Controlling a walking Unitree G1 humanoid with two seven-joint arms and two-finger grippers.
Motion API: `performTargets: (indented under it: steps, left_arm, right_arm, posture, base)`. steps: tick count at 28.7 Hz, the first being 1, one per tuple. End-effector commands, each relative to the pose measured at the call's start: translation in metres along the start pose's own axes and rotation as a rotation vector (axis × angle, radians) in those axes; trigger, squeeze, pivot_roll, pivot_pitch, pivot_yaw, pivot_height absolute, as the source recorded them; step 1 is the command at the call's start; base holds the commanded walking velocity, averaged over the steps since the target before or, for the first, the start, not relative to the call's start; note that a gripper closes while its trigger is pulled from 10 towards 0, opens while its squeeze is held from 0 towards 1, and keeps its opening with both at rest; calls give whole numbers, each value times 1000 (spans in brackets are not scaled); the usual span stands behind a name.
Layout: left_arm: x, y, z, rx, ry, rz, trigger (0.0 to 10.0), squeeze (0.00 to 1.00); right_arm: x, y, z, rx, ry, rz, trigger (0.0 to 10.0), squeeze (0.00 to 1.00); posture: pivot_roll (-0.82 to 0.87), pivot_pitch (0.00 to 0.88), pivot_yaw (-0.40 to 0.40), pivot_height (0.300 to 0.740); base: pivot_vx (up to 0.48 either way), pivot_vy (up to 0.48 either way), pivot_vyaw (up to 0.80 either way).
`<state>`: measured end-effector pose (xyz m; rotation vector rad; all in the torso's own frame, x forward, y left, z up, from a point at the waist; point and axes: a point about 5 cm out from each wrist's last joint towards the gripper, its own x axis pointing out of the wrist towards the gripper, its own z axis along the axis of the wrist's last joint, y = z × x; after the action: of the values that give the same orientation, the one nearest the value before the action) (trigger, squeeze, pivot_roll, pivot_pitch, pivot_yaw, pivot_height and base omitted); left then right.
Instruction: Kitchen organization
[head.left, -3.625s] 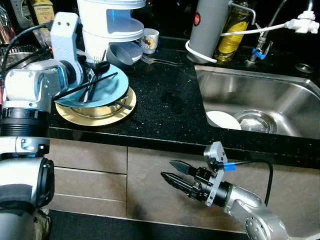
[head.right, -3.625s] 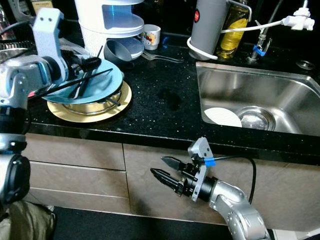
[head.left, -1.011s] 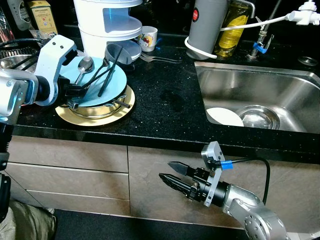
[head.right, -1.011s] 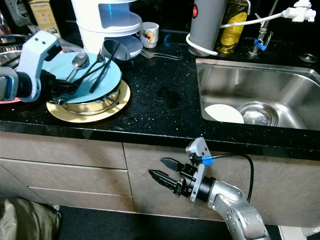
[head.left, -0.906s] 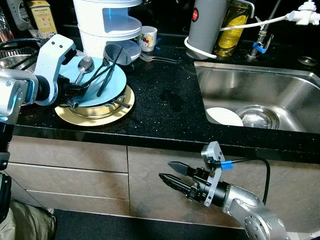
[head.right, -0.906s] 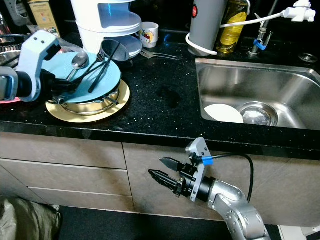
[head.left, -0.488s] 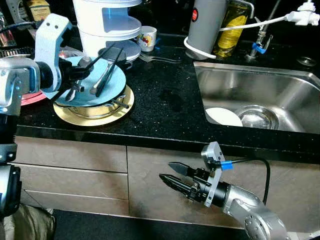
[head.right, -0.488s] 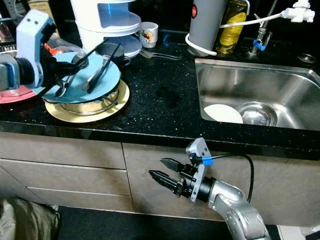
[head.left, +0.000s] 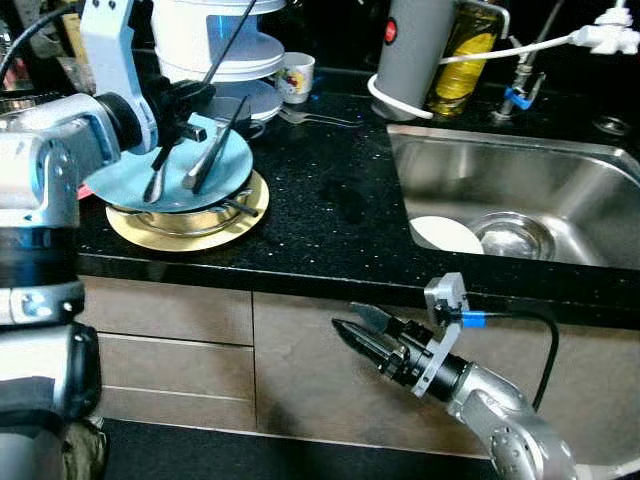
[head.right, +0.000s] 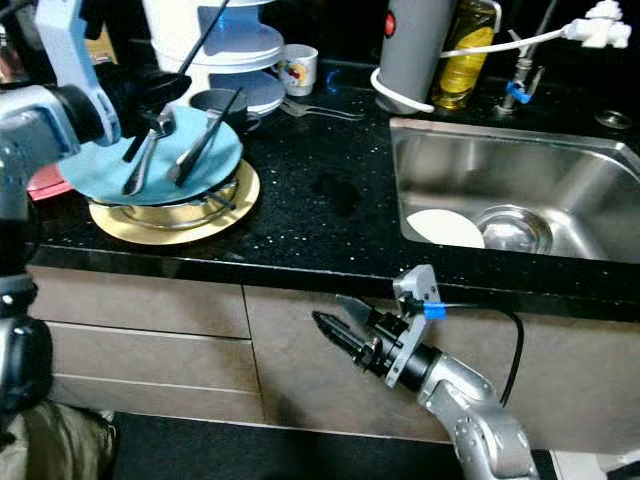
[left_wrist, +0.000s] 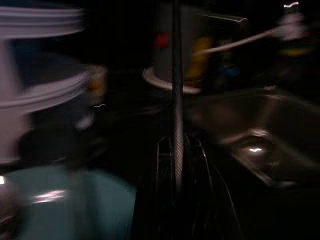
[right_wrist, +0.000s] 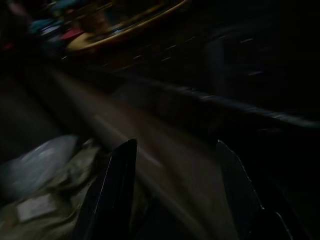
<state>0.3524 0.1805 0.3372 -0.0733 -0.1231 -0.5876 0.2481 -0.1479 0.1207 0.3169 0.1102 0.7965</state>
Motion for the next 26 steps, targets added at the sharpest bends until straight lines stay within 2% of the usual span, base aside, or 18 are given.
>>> performTargets:
  steps: [1, 3, 6, 9, 11, 13, 14, 15, 17, 20, 21, 22, 24, 26]
  left_arm:
    - [-2, -2, 3, -9, -40, -14, 10000, 0]
    - [2, -15, -4, -48, -78, -76, 10000, 0]
    - [3, -17, -7, -53, -87, -90, 10000, 0]
    - [4, -24, -12, -58, -112, -127, 10000, 0]
    - [6, -30, -15, -48, -144, -147, 10000, 0]
    - [6, -30, -15, -48, -144, -147, 10000, 0]
    - [6, -31, -15, -51, -161, -152, 10000, 0]
    - [6, -31, -15, -51, -161, -152, 10000, 0]
    - [9, -33, -14, -40, -188, -156, 10000, 0]
    - [11, -34, -11, -29, -205, -158, 10000, 0]
    - [10, -34, -11, -28, -214, -161, 10000, 0]
    - [10, -34, -11, -28, -214, -161, 10000, 0]
    - [10, -34, -11, -36, -224, -156, 10000, 0]
    - [10, -32, -14, -34, -222, -145, 10000, 0]
  right_arm:
    - [-2, -4, 2, 12, -19, -32, 10000, 0]
    - [-2, -15, 5, 37, -46, -129, 10000, 0]
    - [-2, -18, 6, 37, -58, -147, 10000, 0]
    - [-4, -16, 6, 50, -79, -128, 10000, 0]
    - [-6, -9, 5, 55, -79, -49, 10000, 0]
    - [-6, -9, 5, 55, -79, -49, 10000, 0]
    - [-8, -2, 4, 46, -59, 22, 10000, 0]
    - [-8, -2, 4, 46, -59, 22, 10000, 0]
    - [-8, 8, 1, 26, -10, 125, 10000, 0]
    - [-8, 13, 1, 29, 5, 178, 10000, 0]
    - [-11, 20, 0, 46, 10, 239, 10000, 0]
    - [-11, 20, 0, 46, 10, 239, 10000, 0]
    - [-16, 34, -3, 54, 37, 353, 10000, 0]
    - [-18, 40, -5, 56, 62, 396, 10000, 0]
  posture:
    - [123, 48, -69, 740]
    - [120, 49, -70, 740]
    - [120, 48, -72, 740]
    - [121, 42, -74, 740]
    - [119, 33, -73, 740]
    - [119, 33, -73, 740]
    - [118, 34, -73, 740]
    - [118, 34, -73, 740]
    - [116, 29, -76, 740]
    - [115, 26, -76, 740]
    - [114, 27, -74, 740]
    - [114, 27, -74, 740]
    - [112, 28, -72, 740]
    - [110, 25, -71, 740]
  base:
    - [0, 0, 0]
    - [0, 0, 0]
    - [0, 0, 0]
    - [0, 0, -800]
    - [0, 0, -800]
    - [0, 0, -800]
    - [0, 0, -800]
    - [0, 0, -800]
    - [0, 0, -800]
    - [0, 0, -800]
    - [0, 0, 0]
    - [0, 0, 0]
    - [0, 0, 0]
    - [0, 0, 0]
